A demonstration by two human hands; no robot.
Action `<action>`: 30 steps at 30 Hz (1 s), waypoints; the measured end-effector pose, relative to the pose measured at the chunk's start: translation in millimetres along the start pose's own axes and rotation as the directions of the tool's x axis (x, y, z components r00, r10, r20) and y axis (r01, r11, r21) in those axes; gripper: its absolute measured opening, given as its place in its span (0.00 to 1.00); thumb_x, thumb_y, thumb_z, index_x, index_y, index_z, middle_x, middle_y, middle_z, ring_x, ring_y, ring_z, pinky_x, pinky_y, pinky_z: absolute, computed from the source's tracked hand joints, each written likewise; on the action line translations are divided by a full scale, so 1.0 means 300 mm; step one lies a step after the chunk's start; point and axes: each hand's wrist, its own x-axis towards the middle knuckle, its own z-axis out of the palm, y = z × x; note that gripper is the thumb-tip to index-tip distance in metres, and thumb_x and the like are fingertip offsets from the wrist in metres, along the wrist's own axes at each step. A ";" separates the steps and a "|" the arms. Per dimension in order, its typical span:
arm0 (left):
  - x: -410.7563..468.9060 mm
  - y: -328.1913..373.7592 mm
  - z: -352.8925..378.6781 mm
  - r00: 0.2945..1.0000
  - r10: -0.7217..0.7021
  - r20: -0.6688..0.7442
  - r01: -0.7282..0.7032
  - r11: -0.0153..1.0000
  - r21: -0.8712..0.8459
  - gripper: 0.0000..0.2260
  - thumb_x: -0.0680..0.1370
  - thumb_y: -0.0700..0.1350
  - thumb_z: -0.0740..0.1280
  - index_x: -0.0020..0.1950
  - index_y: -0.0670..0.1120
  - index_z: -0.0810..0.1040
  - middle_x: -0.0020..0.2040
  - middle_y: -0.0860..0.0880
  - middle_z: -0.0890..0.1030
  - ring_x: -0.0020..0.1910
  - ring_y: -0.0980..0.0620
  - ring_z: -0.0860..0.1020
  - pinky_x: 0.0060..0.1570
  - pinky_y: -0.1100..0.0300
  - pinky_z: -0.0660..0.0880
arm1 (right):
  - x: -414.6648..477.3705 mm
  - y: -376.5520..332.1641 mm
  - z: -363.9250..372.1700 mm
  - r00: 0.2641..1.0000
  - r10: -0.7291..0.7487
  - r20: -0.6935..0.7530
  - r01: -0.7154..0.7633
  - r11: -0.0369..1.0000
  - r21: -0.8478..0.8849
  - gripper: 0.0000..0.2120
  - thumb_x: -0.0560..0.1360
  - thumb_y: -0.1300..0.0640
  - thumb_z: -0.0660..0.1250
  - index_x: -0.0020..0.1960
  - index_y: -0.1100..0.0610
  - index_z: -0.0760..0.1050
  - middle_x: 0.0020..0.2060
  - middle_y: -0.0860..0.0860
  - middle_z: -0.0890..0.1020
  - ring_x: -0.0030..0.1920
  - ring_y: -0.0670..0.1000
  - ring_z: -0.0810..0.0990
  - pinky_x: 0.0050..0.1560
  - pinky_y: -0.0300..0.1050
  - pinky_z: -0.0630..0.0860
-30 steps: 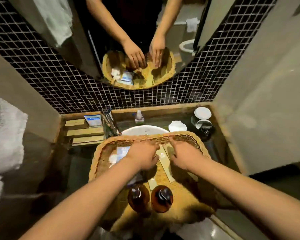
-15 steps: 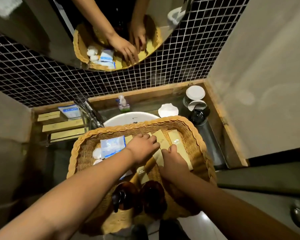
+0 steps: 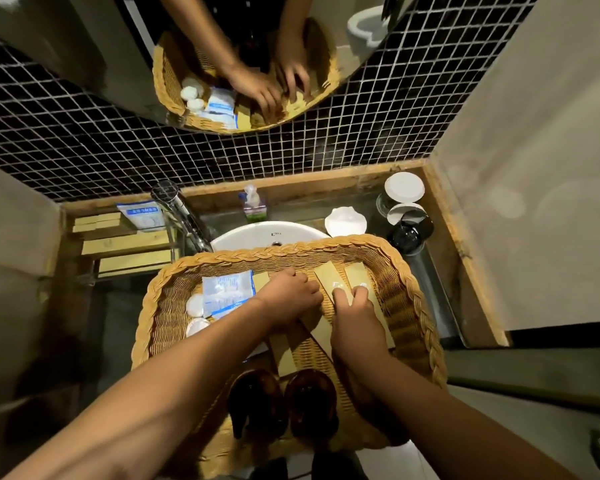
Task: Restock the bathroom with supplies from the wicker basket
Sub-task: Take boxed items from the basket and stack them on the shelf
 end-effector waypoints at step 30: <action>-0.865 -0.357 -0.026 0.698 -0.695 -0.169 0.628 0.709 -0.321 0.22 0.73 0.58 0.67 0.65 0.55 0.73 0.59 0.53 0.78 0.57 0.49 0.78 0.53 0.52 0.75 | 0.155 -0.468 -0.294 0.789 -0.609 -0.084 0.611 0.764 0.209 0.26 0.70 0.39 0.68 0.66 0.44 0.73 0.58 0.40 0.76 0.58 0.41 0.74 0.59 0.37 0.72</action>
